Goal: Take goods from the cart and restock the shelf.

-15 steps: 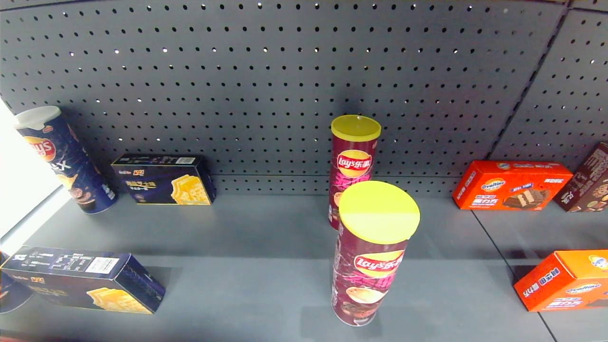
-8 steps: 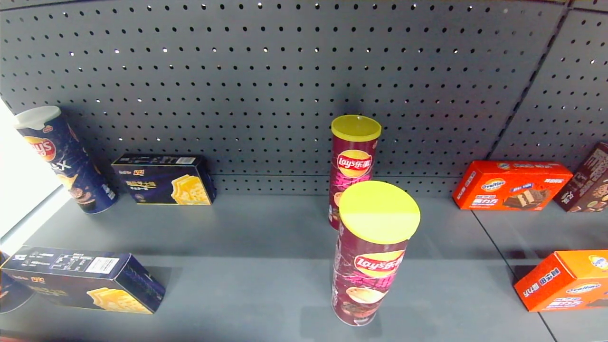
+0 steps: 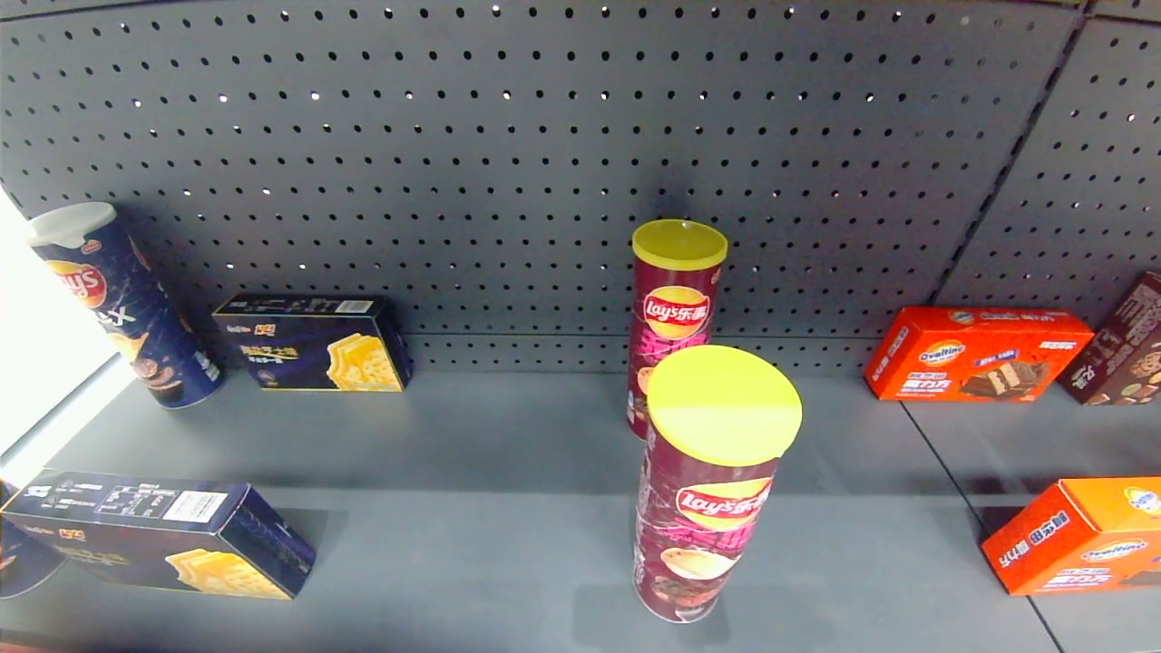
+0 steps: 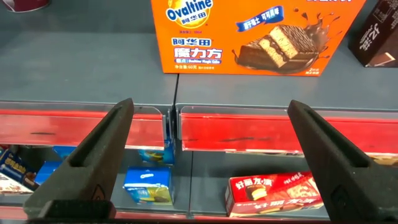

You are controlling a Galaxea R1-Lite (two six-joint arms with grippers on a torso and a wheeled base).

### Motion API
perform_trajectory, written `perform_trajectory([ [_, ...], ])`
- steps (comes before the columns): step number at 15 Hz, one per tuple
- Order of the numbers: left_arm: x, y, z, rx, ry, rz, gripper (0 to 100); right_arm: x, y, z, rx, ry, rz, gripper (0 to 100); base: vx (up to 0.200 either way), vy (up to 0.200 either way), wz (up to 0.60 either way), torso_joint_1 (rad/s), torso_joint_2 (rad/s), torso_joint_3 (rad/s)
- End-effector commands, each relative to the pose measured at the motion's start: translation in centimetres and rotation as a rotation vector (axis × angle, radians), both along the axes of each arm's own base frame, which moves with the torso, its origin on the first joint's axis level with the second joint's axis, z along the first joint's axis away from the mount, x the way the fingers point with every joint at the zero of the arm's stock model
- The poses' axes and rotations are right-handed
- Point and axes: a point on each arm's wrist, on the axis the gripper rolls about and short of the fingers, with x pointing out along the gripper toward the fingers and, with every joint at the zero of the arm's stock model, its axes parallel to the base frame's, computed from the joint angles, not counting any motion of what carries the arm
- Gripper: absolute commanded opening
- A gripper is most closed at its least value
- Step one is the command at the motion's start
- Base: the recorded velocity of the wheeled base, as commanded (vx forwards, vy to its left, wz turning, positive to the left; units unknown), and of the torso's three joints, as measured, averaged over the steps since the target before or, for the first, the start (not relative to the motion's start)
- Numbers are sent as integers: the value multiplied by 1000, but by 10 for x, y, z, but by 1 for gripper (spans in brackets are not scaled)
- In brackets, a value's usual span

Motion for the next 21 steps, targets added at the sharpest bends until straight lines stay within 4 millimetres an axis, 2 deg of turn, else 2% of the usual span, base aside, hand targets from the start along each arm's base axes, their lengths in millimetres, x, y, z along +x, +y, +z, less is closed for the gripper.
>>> perform_trajectory([
  [1,0,0,0,0,2,0,100,0,0,0,0,-2,0,100,0,0,0,0,0,0],
  [5,0,0,0,-5,3,8,100,0,0,0,0,-2,0,100,0,0,0,0,0,0],
  [7,0,2,0,0,-1,72,100,0,0,0,0,-3,0,100,0,0,0,0,0,0],
  [21,0,2,0,-35,2,77,100,0,0,0,0,-2,0,100,0,-14,0,0,1,0],
])
